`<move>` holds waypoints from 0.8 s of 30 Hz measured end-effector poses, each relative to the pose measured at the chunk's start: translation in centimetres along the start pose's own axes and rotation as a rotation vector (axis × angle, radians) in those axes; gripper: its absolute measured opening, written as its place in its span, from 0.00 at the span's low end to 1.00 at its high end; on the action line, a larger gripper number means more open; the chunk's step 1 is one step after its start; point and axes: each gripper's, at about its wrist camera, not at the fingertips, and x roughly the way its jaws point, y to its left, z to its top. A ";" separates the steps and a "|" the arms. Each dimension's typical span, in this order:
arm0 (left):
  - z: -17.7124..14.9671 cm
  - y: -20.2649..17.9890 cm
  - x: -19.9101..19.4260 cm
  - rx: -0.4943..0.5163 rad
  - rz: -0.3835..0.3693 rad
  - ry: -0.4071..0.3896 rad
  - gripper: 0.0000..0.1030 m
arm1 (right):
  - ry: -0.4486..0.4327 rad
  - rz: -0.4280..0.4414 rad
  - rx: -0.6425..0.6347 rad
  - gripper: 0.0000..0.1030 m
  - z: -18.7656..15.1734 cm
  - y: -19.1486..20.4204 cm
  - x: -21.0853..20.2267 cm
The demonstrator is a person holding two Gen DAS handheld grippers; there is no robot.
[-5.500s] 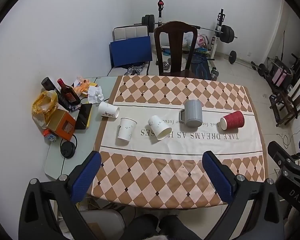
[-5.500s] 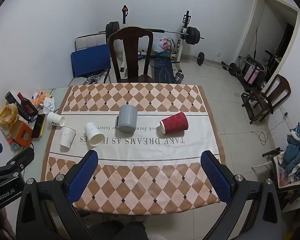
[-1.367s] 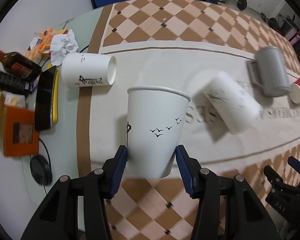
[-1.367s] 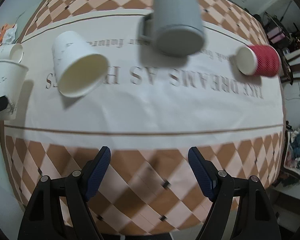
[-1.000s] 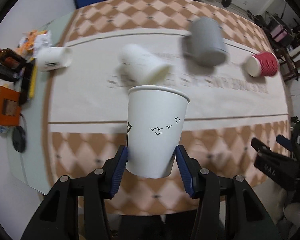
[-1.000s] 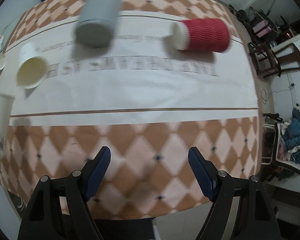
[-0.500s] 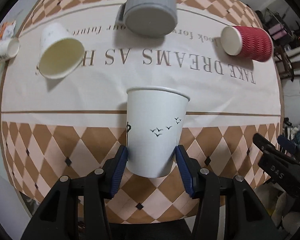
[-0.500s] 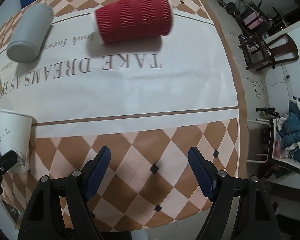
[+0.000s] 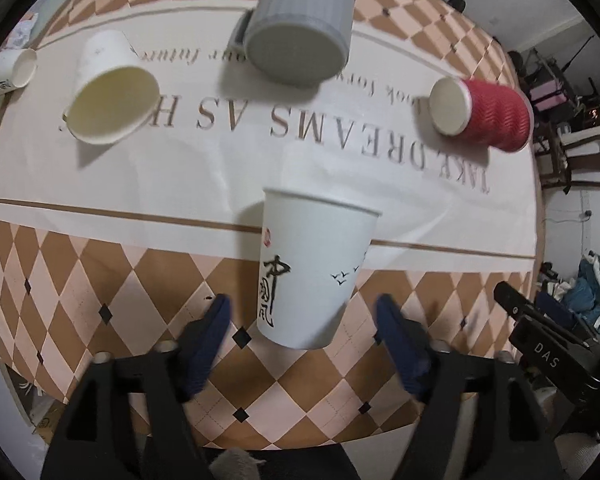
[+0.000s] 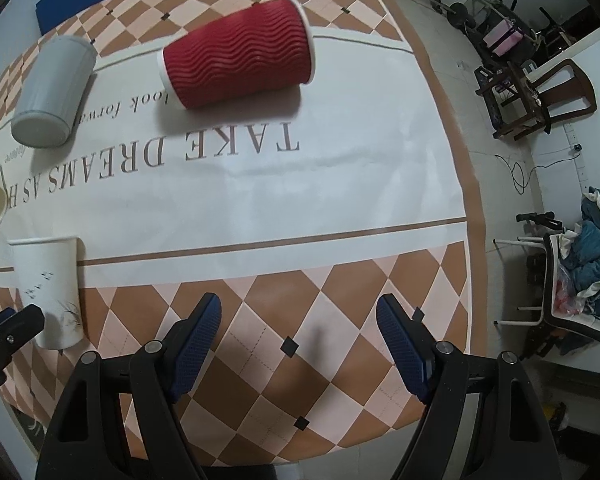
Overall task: Flip cup upside down
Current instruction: 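Pass the white cup from the left tool into the right tool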
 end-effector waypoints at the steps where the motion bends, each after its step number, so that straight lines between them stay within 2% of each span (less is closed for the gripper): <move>1: 0.1 0.1 -0.6 -0.002 0.001 -0.024 0.85 | -0.001 0.010 0.004 0.79 0.1 -0.3 -0.3; 2: -0.5 -0.2 -0.6 -0.002 0.006 -0.048 0.92 | -0.004 0.023 0.004 0.79 0.1 -0.5 -0.6; 4: -0.6 -0.3 -2.3 0.005 0.022 -0.107 0.98 | -0.022 0.064 -0.026 0.81 0.3 -0.6 -1.9; 5: -0.6 -0.4 -2.7 0.008 0.033 -0.132 0.98 | -0.033 0.078 -0.057 0.83 0.5 -0.4 -2.5; 7: -1.3 0.2 -4.7 0.026 0.106 -0.212 0.98 | -0.081 0.087 -0.202 0.86 0.6 0.9 -4.3; 9: -1.9 1.1 -5.7 0.035 0.198 -0.269 0.99 | -0.139 0.059 -0.372 0.88 0.4 2.7 -5.9; 11: -2.8 2.5 -5.3 0.023 0.298 -0.277 0.99 | -0.198 -0.012 -0.635 0.88 -0.5 5.9 -7.3; 15: -4.3 6.1 -1.8 -0.045 0.416 -0.198 0.99 | -0.270 -0.146 -1.141 0.88 -3.6 12.2 -8.0; 20: -5.7 9.6 2.2 -0.137 0.424 -0.110 0.99 | -0.442 -0.432 -1.807 0.87 -9.3 17.9 -4.9; 24: -6.5 11.1 3.7 -0.161 0.421 -0.081 0.99 | -0.504 -0.606 -2.201 0.86 -12.2 18.8 -1.8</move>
